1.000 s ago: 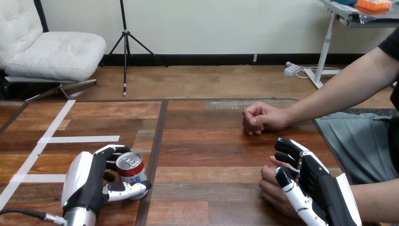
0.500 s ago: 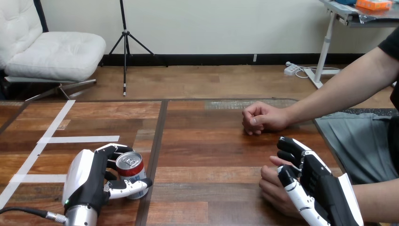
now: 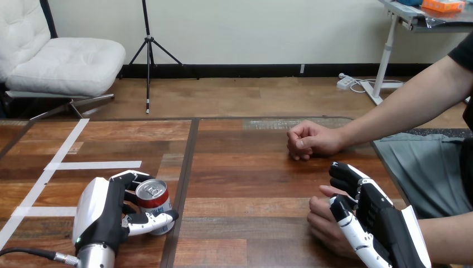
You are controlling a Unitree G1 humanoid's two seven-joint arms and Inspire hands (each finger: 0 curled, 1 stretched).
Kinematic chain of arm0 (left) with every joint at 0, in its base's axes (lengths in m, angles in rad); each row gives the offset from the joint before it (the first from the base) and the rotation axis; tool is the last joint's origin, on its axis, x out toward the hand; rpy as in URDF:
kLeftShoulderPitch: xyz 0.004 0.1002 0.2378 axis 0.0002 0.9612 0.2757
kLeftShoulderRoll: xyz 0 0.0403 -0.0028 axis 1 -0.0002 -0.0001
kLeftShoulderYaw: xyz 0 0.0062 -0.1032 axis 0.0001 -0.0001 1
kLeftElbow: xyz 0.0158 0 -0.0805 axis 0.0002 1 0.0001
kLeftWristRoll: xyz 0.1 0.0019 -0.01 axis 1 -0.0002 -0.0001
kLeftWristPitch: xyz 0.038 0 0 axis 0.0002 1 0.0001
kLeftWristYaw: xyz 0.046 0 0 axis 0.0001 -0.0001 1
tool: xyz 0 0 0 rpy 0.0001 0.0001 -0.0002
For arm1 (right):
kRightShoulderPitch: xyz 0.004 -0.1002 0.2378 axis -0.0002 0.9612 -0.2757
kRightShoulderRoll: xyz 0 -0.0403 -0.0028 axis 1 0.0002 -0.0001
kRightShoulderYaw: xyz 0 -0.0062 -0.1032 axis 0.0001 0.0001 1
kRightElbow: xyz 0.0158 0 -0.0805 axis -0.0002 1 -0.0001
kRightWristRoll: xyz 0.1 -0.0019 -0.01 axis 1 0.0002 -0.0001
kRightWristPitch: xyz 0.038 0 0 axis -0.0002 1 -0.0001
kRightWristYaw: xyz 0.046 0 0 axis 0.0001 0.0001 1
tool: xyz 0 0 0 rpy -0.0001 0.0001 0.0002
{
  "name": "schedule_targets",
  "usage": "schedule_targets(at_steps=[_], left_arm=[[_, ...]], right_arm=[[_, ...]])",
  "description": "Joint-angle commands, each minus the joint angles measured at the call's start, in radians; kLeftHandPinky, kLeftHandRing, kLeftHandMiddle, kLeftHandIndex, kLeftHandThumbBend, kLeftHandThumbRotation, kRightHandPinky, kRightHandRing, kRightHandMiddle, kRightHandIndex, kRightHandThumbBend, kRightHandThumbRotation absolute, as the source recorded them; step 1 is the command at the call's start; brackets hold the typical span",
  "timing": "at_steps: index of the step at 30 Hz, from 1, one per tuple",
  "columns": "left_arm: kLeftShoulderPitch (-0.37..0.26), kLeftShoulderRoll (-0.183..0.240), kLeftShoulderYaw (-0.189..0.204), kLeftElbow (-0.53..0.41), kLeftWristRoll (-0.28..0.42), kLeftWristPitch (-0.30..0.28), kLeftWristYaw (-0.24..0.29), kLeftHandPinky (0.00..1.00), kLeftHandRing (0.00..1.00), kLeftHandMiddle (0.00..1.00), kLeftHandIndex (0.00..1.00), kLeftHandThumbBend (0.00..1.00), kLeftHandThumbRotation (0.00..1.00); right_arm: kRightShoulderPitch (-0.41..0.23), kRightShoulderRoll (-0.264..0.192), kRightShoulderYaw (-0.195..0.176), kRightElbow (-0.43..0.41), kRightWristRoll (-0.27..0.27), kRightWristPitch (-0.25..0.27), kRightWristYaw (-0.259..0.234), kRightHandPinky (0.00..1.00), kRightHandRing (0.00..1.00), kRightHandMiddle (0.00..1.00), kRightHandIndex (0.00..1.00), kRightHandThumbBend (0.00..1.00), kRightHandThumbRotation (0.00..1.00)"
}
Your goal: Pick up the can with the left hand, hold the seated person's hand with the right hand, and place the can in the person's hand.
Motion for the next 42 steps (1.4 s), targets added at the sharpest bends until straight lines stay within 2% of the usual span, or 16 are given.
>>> schedule_targets(at_steps=[1,21,33,42], left_arm=[[-0.082,0.005,-0.02,0.008,0.01,-0.012,0.012,0.48,0.58,0.61,0.6,0.83,0.0],[-0.085,-0.004,-0.032,0.021,0.002,-0.017,0.025,0.47,0.56,0.6,0.59,0.82,0.0],[-0.087,-0.012,-0.031,0.046,-0.013,-0.074,0.06,0.46,0.54,0.58,0.57,0.82,0.0],[-0.084,-0.016,-0.031,0.037,-0.029,-0.084,0.063,0.45,0.53,0.57,0.56,0.79,0.0]], right_arm=[[-0.04,-0.006,0.004,-0.033,-0.002,-0.021,-0.005,0.78,0.84,0.86,0.83,0.55,0.65],[-0.037,-0.007,0.002,-0.032,0.008,-0.019,-0.002,0.79,0.85,0.86,0.82,0.56,0.65],[-0.039,-0.007,0.002,-0.026,0.027,-0.026,0.007,0.8,0.85,0.86,0.83,0.55,0.65],[-0.038,-0.009,0.001,-0.025,0.025,-0.023,0.008,0.8,0.85,0.86,0.83,0.55,0.64]])
